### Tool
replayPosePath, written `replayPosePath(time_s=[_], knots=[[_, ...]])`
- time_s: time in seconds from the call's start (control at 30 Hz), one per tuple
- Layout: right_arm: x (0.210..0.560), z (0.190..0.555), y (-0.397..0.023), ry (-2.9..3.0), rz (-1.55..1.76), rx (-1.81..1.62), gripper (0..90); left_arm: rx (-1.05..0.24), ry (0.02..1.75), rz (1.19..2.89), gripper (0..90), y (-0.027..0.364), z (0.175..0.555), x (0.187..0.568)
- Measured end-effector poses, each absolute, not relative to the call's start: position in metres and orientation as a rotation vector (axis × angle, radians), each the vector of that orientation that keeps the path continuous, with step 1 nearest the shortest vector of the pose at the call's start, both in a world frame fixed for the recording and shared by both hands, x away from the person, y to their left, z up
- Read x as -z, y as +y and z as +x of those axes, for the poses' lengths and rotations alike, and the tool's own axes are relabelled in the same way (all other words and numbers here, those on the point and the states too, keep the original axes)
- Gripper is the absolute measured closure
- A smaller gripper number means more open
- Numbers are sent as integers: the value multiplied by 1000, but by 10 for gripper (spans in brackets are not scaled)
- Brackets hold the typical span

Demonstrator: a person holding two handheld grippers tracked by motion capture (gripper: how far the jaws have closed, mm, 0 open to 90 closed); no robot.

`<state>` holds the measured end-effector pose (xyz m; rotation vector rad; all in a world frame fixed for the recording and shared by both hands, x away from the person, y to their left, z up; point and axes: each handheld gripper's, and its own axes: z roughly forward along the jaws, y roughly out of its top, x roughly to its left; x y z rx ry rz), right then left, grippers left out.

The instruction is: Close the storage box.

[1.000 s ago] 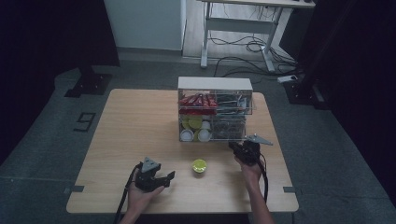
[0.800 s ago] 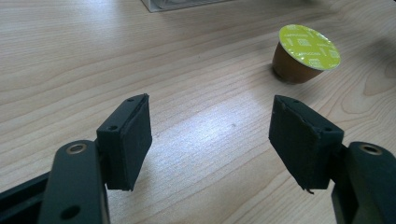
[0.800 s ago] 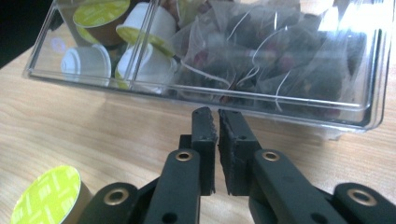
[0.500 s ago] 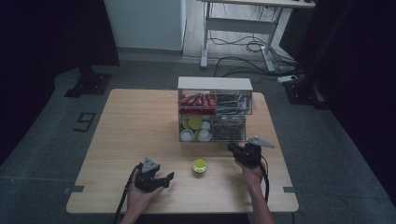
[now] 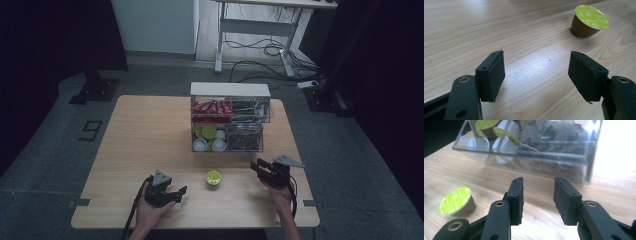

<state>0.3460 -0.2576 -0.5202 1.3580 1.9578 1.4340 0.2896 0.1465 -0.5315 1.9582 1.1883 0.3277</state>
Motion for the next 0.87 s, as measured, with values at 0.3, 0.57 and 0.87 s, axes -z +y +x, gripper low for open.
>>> replayPosePath(time_s=[0.3, 0.57, 0.87], knots=[[532, 320, -291, 1960, 1360, -1365, 569, -328, 1205, 1966, 300, 148, 291, 535], [542, 313, -305, 1948, 1416, -1324, 551, -318, 1218, 1980, 300, 148, 292, 538], [542, 314, -295, 1974, 1387, -1295, 509, -313, 1222, 1980, 298, 149, 293, 539]])
